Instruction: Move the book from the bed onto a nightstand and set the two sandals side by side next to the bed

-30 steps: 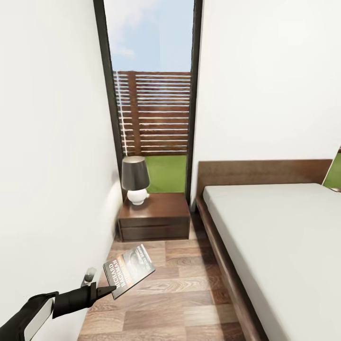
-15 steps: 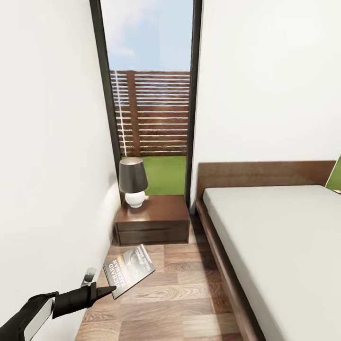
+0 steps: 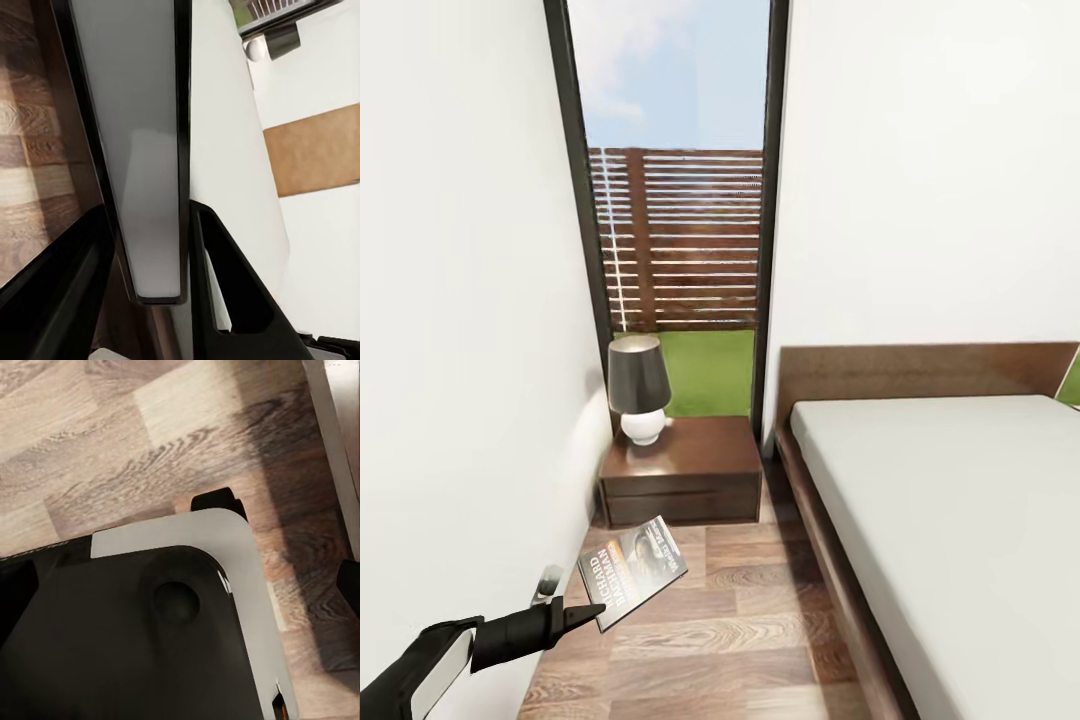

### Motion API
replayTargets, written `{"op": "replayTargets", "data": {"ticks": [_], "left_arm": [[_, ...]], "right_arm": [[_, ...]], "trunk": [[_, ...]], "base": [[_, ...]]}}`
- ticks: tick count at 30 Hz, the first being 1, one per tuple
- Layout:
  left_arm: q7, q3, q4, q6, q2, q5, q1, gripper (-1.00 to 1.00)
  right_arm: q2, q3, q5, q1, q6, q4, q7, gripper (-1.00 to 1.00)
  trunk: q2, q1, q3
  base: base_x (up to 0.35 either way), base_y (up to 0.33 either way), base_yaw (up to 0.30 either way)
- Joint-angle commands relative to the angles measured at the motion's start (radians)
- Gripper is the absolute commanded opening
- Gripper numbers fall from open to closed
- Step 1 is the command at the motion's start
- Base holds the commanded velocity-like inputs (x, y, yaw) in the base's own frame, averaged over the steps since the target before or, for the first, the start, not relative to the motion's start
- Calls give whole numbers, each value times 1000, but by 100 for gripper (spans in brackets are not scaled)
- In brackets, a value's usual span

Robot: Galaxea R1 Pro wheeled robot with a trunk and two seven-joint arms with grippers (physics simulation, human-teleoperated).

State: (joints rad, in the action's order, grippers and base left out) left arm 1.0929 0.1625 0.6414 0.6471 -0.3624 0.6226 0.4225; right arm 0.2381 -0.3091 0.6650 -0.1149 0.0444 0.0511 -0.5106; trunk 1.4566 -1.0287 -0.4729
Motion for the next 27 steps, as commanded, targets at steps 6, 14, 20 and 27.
{"op": "replayTargets", "data": {"ticks": [6, 14, 20, 27], "left_arm": [[0, 5, 0, 8, -1, 9, 1, -100], [1, 5, 0, 8, -1, 9, 1, -100], [1, 5, 0, 8, -1, 9, 1, -100], [1, 5, 0, 8, -1, 9, 1, -100]], "right_arm": [[0, -8, 8, -2, 5, 4, -6, 100], [0, -8, 8, -2, 5, 4, -6, 100], [-1, -8, 8, -2, 5, 4, -6, 100], [-1, -8, 8, -2, 5, 4, -6, 100]], "trunk": [[1, 0, -1], [1, 0, -1], [1, 0, -1], [1, 0, -1]], "base": [[155, 0, 0], [155, 0, 0], [155, 0, 0], [155, 0, 0]]}}
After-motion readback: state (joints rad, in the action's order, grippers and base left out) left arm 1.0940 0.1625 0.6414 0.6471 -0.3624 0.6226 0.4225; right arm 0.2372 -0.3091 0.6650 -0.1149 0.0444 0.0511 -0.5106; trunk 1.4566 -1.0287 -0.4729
